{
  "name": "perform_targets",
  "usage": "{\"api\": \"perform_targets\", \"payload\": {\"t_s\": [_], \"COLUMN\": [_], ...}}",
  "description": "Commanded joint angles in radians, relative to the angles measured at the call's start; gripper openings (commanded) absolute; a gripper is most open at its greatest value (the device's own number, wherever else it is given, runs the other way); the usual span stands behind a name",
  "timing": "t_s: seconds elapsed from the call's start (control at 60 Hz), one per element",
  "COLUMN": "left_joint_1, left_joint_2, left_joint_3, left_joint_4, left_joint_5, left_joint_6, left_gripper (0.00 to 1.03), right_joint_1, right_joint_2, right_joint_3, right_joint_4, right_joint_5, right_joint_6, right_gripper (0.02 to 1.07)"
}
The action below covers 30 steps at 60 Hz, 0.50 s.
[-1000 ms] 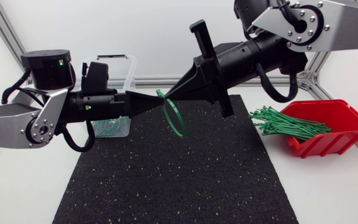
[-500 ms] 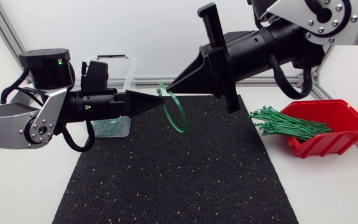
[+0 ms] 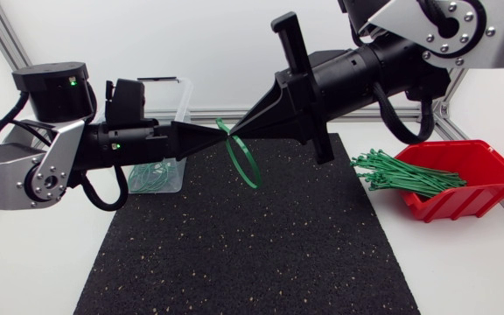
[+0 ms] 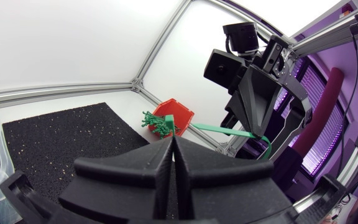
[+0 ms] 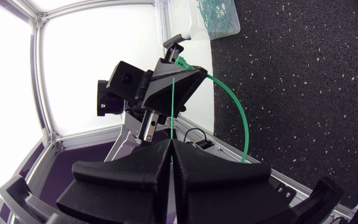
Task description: Take a green cable tie from the red box, thread the tail through the head to close it, then place it in the transparent bin on the left.
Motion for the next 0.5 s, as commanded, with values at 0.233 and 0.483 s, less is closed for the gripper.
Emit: {"api": "perform_targets", "payload": {"t_s": [0.233,0.483], "left_joint_1": [-0.001,-0.018], "left_joint_2": [-0.044,-0.035], "left_joint_3": [0.005,-0.006], "left_joint_4": [0.011,0.013], "left_joint_5": [0.001,-0.008], "left_joint_6": [-0.021,-0.015], "left_gripper": [0.03,0.03], "right_joint_1": [-0.007,-0.014], "right_joint_2": [0.016,0.001], "right_joint_3": [-0.021,-0.02], "right_joint_4": [0.017,0.021], "right_joint_5": [-0.002,0.001], "right_joint_6": [0.034,0.032], "right_gripper": [0.07,0.07]}}
